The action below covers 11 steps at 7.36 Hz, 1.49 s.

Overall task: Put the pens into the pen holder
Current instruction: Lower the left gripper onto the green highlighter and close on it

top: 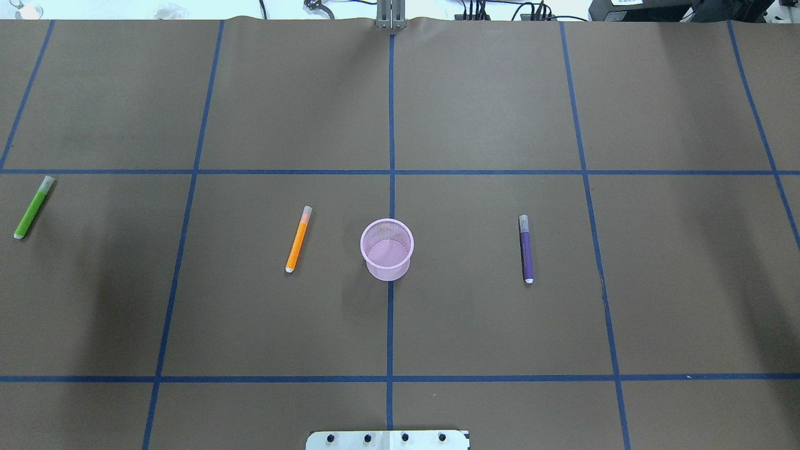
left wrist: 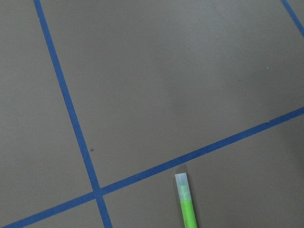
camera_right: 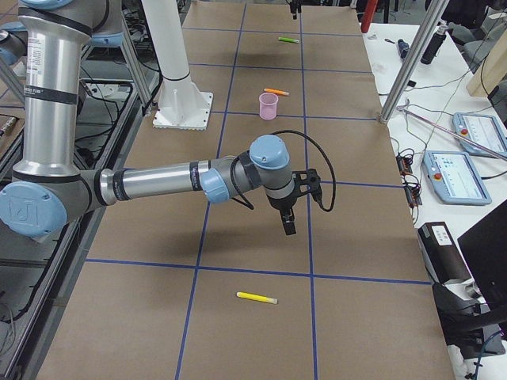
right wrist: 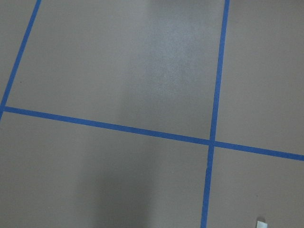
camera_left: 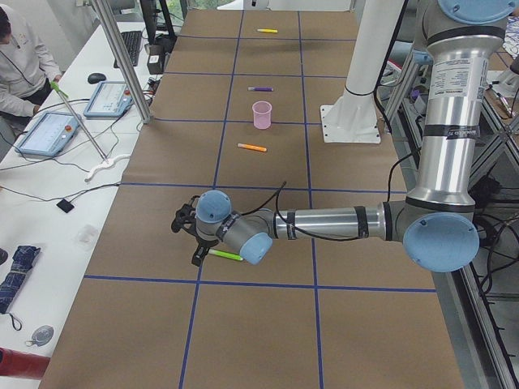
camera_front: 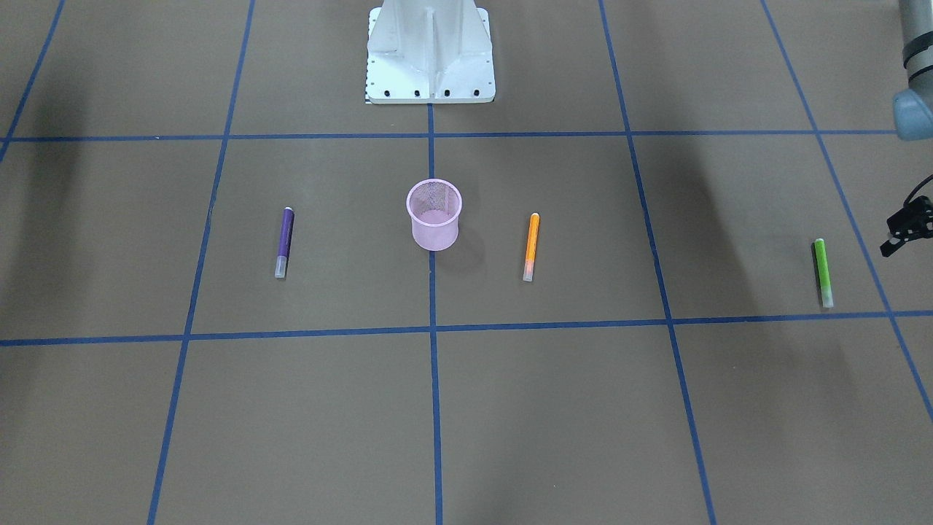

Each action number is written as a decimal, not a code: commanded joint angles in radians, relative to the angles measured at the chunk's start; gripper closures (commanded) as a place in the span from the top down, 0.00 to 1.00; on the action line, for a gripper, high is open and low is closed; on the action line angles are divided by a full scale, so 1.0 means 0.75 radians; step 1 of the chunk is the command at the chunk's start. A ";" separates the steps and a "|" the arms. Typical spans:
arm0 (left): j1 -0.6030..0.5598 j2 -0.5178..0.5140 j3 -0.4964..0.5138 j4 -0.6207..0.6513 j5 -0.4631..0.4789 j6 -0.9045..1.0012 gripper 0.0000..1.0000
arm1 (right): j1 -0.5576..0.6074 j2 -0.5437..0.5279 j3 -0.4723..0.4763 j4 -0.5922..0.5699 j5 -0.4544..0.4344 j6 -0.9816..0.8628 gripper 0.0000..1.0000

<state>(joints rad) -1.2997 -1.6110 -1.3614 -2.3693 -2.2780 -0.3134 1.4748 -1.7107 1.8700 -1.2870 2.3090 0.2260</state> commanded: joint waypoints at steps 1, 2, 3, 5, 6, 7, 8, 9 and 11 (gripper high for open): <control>0.208 -0.006 0.081 -0.177 0.177 -0.236 1.00 | -0.009 -0.002 0.000 0.014 -0.001 0.018 1.00; 0.231 -0.010 0.081 -0.175 0.182 -0.233 1.00 | -0.009 -0.002 0.000 0.014 -0.001 0.018 1.00; 0.244 -0.010 0.089 -0.173 0.184 -0.228 0.96 | -0.009 -0.002 0.000 0.014 -0.003 0.018 1.00; 0.254 -0.014 0.095 -0.169 0.182 -0.224 0.59 | -0.009 -0.002 0.000 0.014 -0.003 0.018 1.00; 0.254 -0.018 0.103 -0.167 0.182 -0.222 0.56 | -0.009 -0.002 0.000 0.012 -0.003 0.018 1.00; 0.254 -0.050 0.134 -0.167 0.182 -0.222 0.56 | -0.009 -0.002 0.000 0.012 -0.003 0.018 1.00; 0.254 -0.091 0.181 -0.169 0.182 -0.222 0.56 | -0.009 -0.002 0.000 0.012 -0.003 0.016 1.00; 0.254 -0.114 0.209 -0.171 0.180 -0.216 0.55 | -0.009 -0.002 0.000 0.012 -0.003 0.018 1.00; 0.254 -0.112 0.210 -0.169 0.166 -0.187 0.46 | -0.009 -0.002 0.000 0.012 -0.001 0.018 1.00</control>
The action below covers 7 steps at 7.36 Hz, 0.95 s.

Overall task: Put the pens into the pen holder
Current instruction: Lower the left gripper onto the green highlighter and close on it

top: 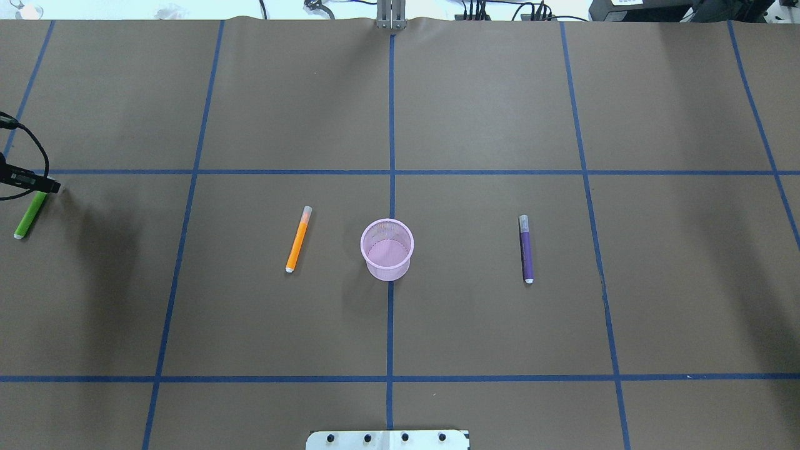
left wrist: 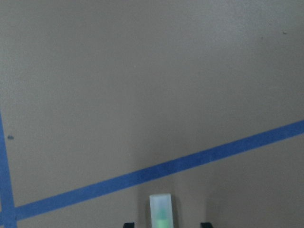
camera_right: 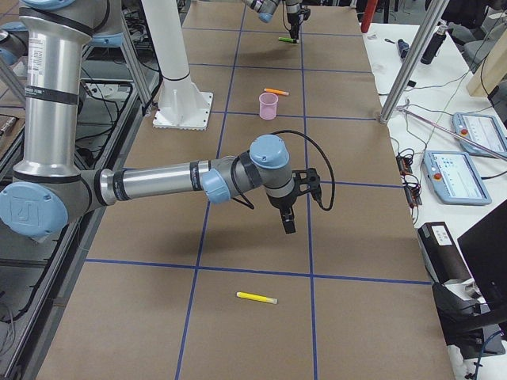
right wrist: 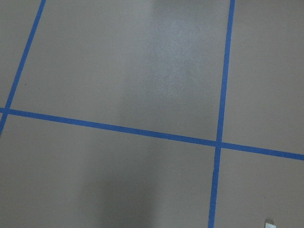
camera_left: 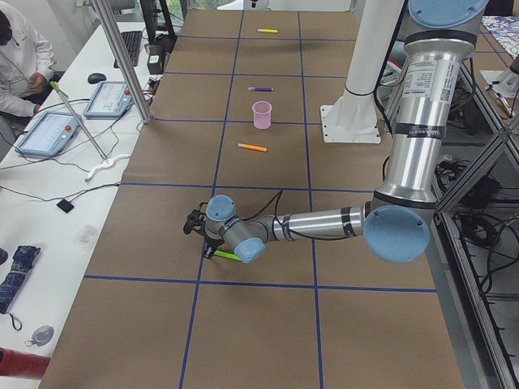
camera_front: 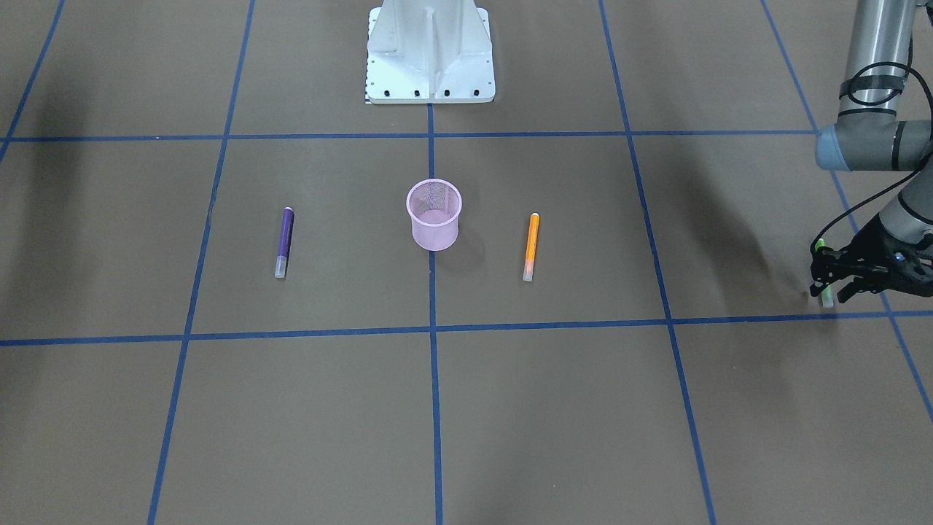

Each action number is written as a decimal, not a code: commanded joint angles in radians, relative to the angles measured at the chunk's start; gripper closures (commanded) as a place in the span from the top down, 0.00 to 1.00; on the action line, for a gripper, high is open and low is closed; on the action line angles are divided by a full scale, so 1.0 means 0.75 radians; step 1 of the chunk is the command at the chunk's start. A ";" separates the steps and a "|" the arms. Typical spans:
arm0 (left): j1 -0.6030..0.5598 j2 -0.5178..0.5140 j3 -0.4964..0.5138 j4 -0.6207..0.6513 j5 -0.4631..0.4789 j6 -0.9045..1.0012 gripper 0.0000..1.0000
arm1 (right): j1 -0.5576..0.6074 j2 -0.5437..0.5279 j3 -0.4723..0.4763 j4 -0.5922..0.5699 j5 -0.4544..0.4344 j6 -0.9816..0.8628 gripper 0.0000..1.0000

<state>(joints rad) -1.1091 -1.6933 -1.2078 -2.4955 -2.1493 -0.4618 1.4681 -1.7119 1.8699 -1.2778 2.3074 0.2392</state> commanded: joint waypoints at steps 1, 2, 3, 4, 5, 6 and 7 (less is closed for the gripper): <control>0.000 0.000 0.005 0.000 -0.006 0.010 0.46 | 0.000 0.000 0.000 0.000 0.000 0.000 1.00; 0.000 0.002 0.005 0.000 -0.006 0.010 0.43 | 0.000 0.000 0.000 0.000 0.000 0.000 1.00; 0.000 0.006 0.007 -0.002 -0.006 0.010 0.38 | 0.000 0.000 0.000 0.000 0.000 0.000 1.00; 0.000 0.008 0.007 -0.002 -0.006 0.012 0.38 | 0.000 0.000 0.000 0.000 0.002 0.000 1.00; 0.000 0.008 0.007 -0.002 -0.006 0.012 0.38 | 0.000 0.000 0.000 0.002 0.000 0.000 1.00; 0.000 0.010 0.007 -0.002 -0.006 0.010 0.37 | 0.000 0.000 0.000 0.000 0.000 0.000 1.00; 0.000 0.010 0.005 -0.002 -0.006 0.012 0.15 | 0.000 0.000 0.000 0.000 0.000 0.000 1.00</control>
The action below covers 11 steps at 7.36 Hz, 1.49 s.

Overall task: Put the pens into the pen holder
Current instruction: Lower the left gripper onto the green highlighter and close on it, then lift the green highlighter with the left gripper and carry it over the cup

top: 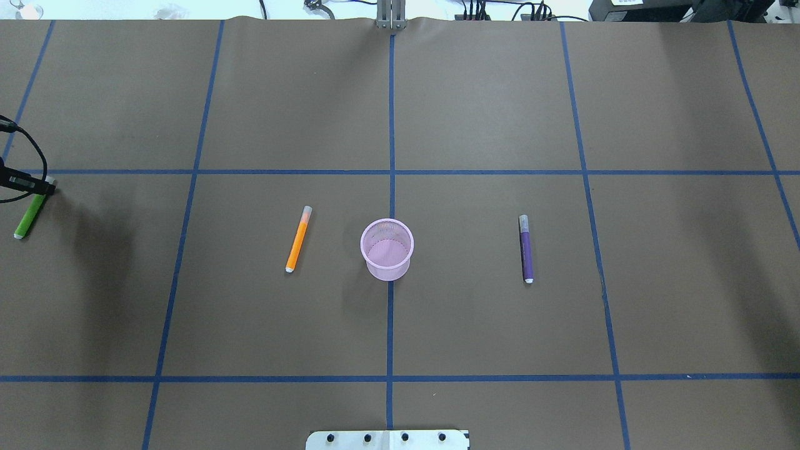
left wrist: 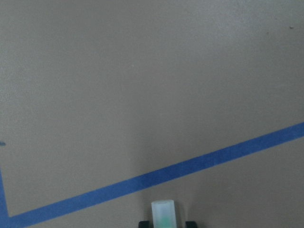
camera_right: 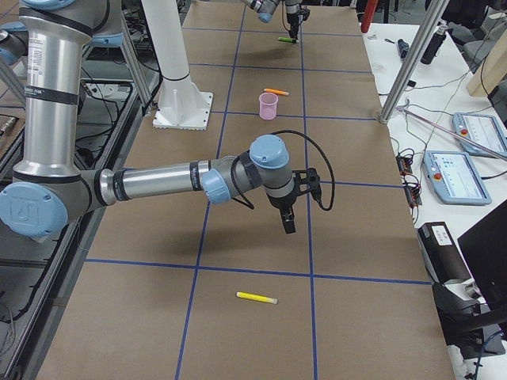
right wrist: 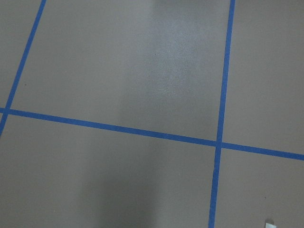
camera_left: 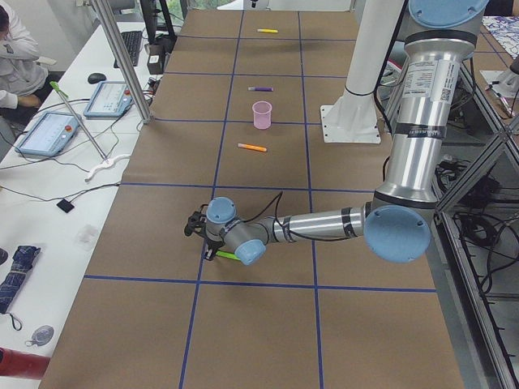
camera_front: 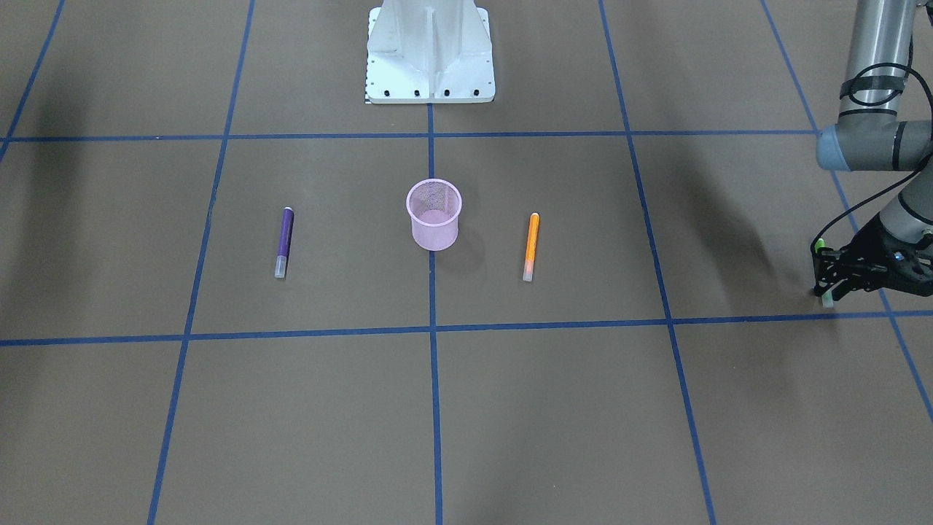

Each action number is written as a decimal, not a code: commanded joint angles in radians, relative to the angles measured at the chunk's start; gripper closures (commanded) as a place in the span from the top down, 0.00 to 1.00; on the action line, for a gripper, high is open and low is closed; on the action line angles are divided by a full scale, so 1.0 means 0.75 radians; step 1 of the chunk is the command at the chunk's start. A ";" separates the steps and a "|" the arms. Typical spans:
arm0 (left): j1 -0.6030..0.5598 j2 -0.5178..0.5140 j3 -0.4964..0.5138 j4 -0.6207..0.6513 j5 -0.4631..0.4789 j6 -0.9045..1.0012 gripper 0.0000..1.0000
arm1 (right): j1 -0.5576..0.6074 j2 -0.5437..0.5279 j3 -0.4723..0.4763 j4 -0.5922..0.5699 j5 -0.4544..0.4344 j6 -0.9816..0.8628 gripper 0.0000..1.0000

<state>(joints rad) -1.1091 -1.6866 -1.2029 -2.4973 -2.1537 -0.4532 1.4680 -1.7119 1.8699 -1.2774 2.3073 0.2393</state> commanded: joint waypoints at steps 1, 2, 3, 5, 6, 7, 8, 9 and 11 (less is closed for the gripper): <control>-0.002 0.003 -0.002 -0.004 0.000 -0.001 0.00 | 0.000 0.000 0.000 -0.001 0.000 0.000 1.00; 0.000 0.003 -0.008 -0.004 -0.002 0.001 0.00 | 0.000 0.000 0.000 -0.001 0.000 0.000 1.00; -0.002 -0.001 -0.028 -0.004 -0.006 0.001 0.00 | 0.000 0.000 0.000 -0.001 0.002 0.000 1.00; -0.004 -0.036 -0.154 -0.037 -0.070 0.003 0.00 | 0.000 0.000 0.000 0.002 0.002 0.000 1.00; -0.004 -0.105 -0.196 -0.128 -0.063 0.019 0.00 | 0.000 0.000 -0.002 0.002 0.002 0.000 1.00; -0.002 -0.194 -0.192 -0.265 -0.061 0.029 0.00 | 0.000 0.000 -0.004 0.002 0.002 0.000 1.00; 0.000 -0.284 -0.194 -0.347 -0.063 0.011 0.00 | 0.000 0.002 -0.008 0.002 0.002 0.002 1.00; 0.057 -0.330 -0.206 -0.406 -0.065 0.009 0.00 | 0.000 0.002 -0.006 0.004 0.002 0.002 1.00; 0.182 -0.387 -0.216 -0.680 0.026 -0.038 0.00 | 0.000 0.000 -0.006 0.004 0.002 0.002 1.00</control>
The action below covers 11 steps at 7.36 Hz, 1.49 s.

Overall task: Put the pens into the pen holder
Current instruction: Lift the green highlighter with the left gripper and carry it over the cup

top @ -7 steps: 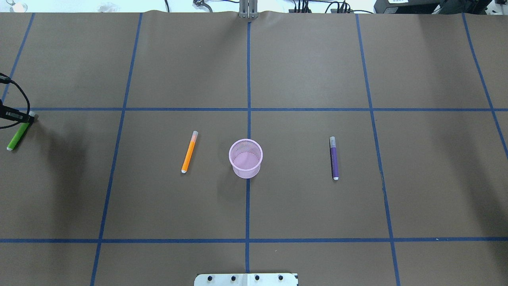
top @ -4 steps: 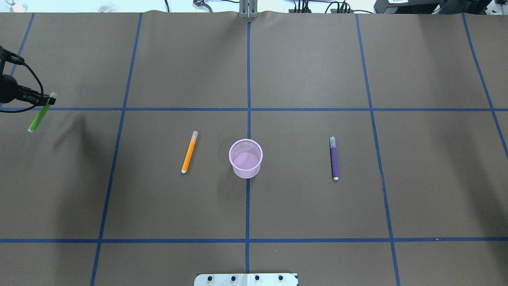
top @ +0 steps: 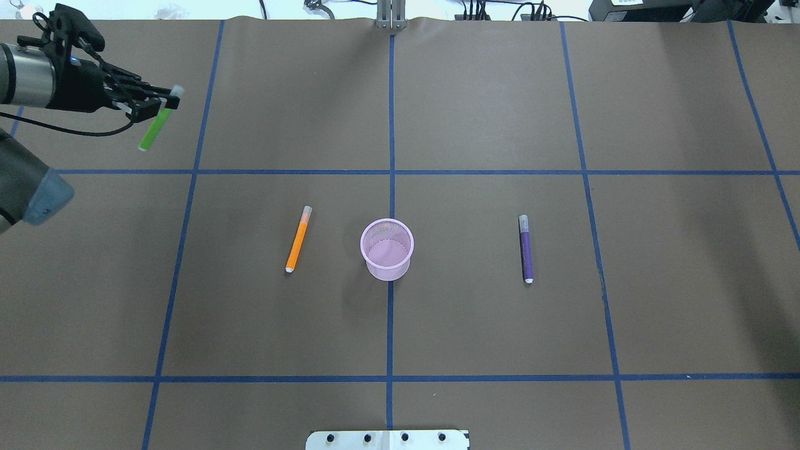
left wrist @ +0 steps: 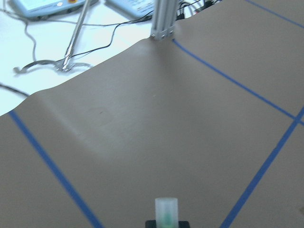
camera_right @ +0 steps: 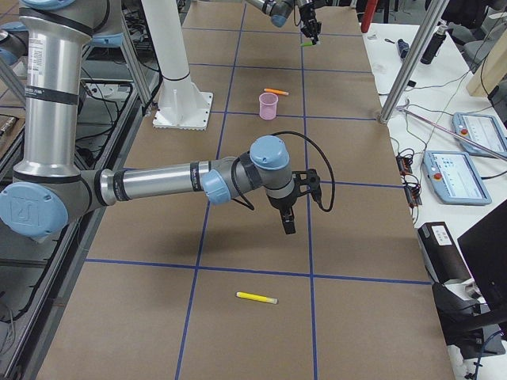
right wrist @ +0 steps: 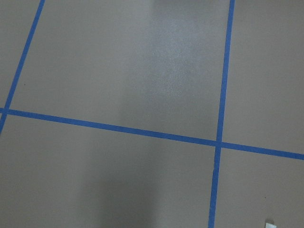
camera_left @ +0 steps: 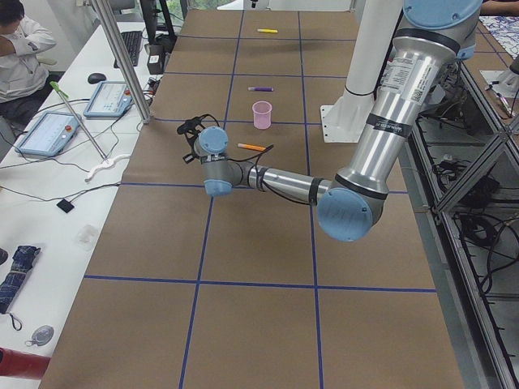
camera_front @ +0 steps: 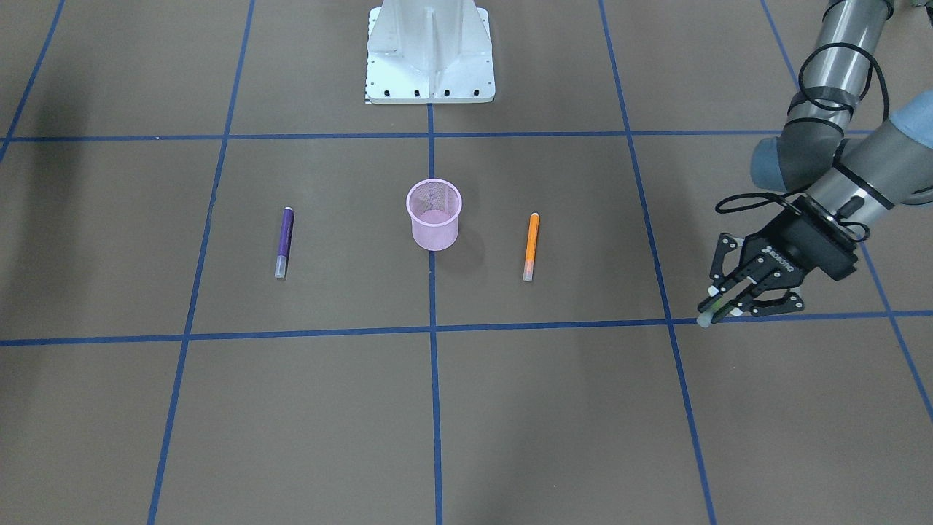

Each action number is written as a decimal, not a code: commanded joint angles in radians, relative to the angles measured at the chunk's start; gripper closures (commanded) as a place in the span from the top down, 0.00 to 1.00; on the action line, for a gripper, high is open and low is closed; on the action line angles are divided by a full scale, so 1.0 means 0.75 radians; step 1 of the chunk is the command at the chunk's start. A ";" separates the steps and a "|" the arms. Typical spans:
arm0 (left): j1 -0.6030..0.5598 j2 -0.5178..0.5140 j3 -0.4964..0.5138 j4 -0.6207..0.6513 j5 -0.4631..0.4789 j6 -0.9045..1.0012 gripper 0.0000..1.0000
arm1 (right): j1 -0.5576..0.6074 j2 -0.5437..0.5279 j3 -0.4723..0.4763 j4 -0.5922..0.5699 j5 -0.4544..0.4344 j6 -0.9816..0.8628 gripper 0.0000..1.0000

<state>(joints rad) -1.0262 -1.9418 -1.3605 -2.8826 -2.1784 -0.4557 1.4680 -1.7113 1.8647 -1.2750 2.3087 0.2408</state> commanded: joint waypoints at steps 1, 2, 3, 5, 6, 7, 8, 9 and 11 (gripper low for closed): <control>0.154 -0.106 -0.025 -0.263 0.149 -0.148 0.00 | 0.000 0.001 0.001 0.000 0.000 0.000 1.00; 0.289 -0.151 -0.061 -0.326 0.307 -0.252 0.00 | 0.000 0.001 0.001 0.000 0.000 0.000 1.00; 0.452 -0.216 -0.064 -0.396 0.493 -0.255 0.00 | 0.000 0.001 0.001 0.000 0.000 0.002 1.00; 0.643 -0.299 -0.047 -0.421 0.719 -0.241 0.00 | 0.000 0.001 0.001 0.000 0.000 0.000 1.00; 0.687 -0.299 -0.047 -0.423 0.759 -0.223 0.00 | 0.000 0.007 0.001 0.000 0.000 0.002 1.00; 0.693 -0.297 -0.041 -0.427 0.759 -0.168 0.00 | 0.000 0.009 0.001 0.000 0.000 0.002 1.00; 0.695 -0.299 -0.009 -0.449 0.765 -0.164 0.00 | 0.000 0.011 0.001 0.000 0.000 0.002 1.00; 0.738 -0.299 0.028 -0.492 0.810 -0.161 0.00 | 0.000 0.011 0.001 0.000 0.000 0.002 1.00; 0.797 -0.305 0.067 -0.513 0.875 -0.161 0.33 | 0.000 0.018 -0.001 0.000 0.000 0.004 1.00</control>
<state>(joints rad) -0.4526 -2.1678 -1.3256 -3.2575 -1.5481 -0.5777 1.4680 -1.6997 1.8645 -1.2753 2.3086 0.2433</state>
